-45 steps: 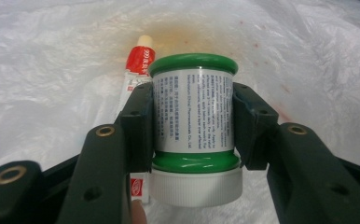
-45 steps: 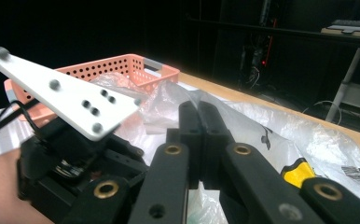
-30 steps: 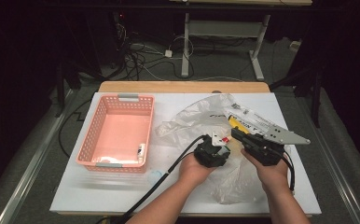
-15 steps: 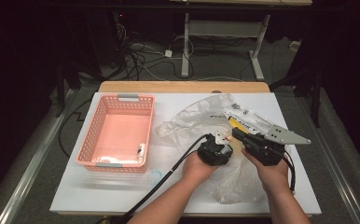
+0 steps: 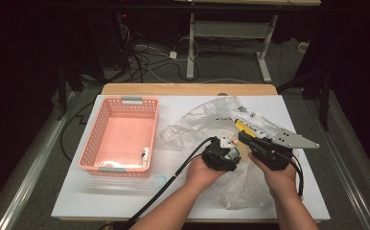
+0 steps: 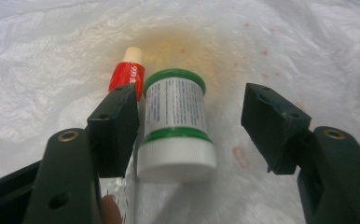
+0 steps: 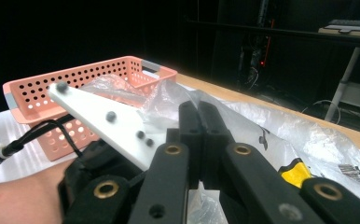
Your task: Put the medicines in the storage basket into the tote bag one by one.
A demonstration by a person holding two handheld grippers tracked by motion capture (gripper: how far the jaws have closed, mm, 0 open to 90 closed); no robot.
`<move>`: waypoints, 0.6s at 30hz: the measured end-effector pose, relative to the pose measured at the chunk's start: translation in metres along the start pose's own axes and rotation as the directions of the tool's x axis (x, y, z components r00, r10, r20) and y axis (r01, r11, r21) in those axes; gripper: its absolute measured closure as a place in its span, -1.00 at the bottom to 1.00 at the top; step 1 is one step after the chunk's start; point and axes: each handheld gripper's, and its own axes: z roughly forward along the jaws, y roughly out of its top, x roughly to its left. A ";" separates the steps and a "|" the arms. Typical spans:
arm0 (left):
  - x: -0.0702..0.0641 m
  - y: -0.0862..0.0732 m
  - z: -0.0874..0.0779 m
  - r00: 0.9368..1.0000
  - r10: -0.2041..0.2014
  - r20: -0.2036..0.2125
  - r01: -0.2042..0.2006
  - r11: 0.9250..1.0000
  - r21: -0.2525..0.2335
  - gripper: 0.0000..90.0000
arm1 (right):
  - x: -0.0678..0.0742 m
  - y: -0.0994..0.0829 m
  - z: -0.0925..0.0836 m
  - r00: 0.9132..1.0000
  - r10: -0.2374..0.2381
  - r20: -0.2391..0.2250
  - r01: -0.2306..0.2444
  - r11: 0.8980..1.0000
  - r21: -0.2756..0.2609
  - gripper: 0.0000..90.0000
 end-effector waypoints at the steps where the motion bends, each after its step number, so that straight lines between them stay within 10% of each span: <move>1: -0.001 -0.002 -0.003 1.000 -0.011 0.005 0.011 1.000 -0.014 -0.21 | 0.000 0.000 0.000 1.000 -0.007 -0.001 0.007 1.000 0.002 1.00; 18: 0.013 -0.048 -0.060 0.995 -0.087 0.055 0.091 0.993 -0.074 -0.69 | 0.001 0.000 0.000 1.000 -0.010 0.000 0.010 1.000 0.004 1.00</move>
